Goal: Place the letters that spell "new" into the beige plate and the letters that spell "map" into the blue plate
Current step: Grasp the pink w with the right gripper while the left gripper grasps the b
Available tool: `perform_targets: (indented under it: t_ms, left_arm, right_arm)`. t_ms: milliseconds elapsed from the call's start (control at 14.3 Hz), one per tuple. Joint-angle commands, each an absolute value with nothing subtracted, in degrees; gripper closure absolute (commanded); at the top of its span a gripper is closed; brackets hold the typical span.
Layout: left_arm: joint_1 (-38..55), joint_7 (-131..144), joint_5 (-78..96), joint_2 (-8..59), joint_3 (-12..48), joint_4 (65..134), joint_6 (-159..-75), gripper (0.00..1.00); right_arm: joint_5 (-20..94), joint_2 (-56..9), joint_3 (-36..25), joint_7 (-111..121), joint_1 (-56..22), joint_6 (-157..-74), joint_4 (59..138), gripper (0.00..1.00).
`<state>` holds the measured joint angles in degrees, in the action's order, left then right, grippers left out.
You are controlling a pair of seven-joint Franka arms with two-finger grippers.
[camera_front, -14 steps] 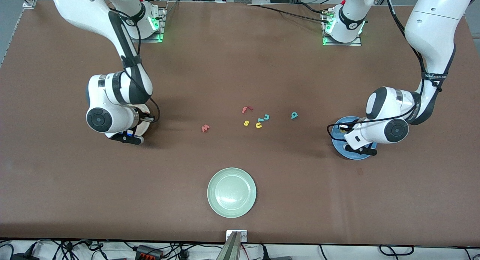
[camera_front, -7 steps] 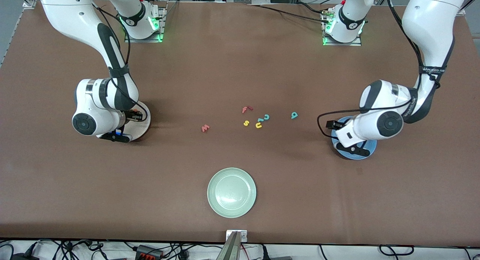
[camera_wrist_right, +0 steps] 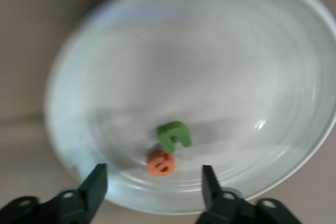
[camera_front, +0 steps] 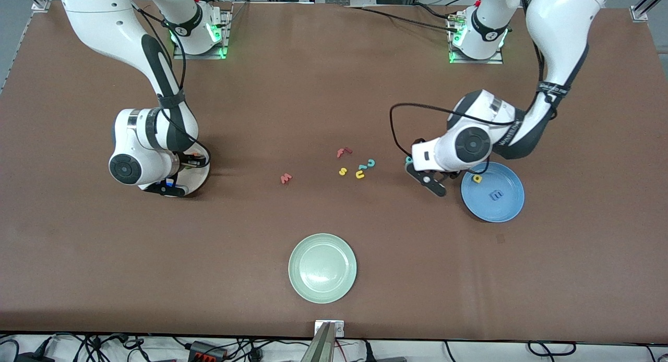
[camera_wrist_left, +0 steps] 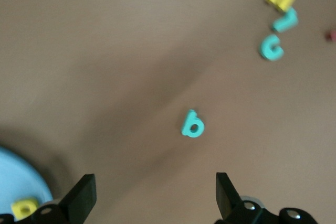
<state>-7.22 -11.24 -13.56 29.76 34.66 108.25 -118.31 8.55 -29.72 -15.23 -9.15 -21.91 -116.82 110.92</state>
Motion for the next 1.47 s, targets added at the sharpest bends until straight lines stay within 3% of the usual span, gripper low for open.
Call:
perform_targets:
  t_ms: [0, 140, 350, 560, 770, 1260, 1330, 1400]
  left_arm:
    - [-6.24, -16.08, -17.12, 28.57, 34.98, 114.93, -126.6, 0.0]
    - [-6.33, -15.91, -18.19, 28.56, 34.89, 119.07, -133.39, 0.0]
    - [-6.15, -15.65, -24.15, 29.18, 34.98, 119.44, -134.21, 0.0]
    - [-5.71, -15.73, -24.96, 29.53, 34.98, 120.15, -135.08, 0.21]
    - [-5.71, -15.73, -25.05, 32.43, 34.89, 120.23, -139.56, 0.25]
    - [-4.39, -15.64, -25.14, 33.31, 34.19, 120.32, -139.75, 0.33]
    - [-4.39, -15.64, -25.14, 33.57, 34.1, 120.32, -139.75, 0.38]
    - [-4.39, -15.64, -25.57, 33.57, 34.1, 120.41, -139.66, 0.5]
  right_arm:
    - [9.22, -28.74, -11.79, -8.88, -22.67, -118.46, 107.33, 0.0]
    - [9.14, -30.05, -9.42, -8.79, -24.68, -122.59, 104.6, 0.0]
    - [9.49, -32.16, -9.05, -14.73, -31.71, -130.5, 104.24, 0.0]
    - [9.93, -33.74, -9.05, -27.47, -35.5, -133.06, 104.06, 0.0]
    - [15.45, -35.94, -9.05, -37.85, -36.21, -137.71, 103.8, 0.0]
    - [16.96, -40.96, -9.75, -59.57, -43.23, -137.73, 98.7, 0.0]
    - [16.88, -40.87, -10.19, -60.98, -43.42, -137.46, 98.7, 0.0]
    - [16.88, -40.87, -10.2, -62.04, -43.5, -137.46, 98.79, 0.0]
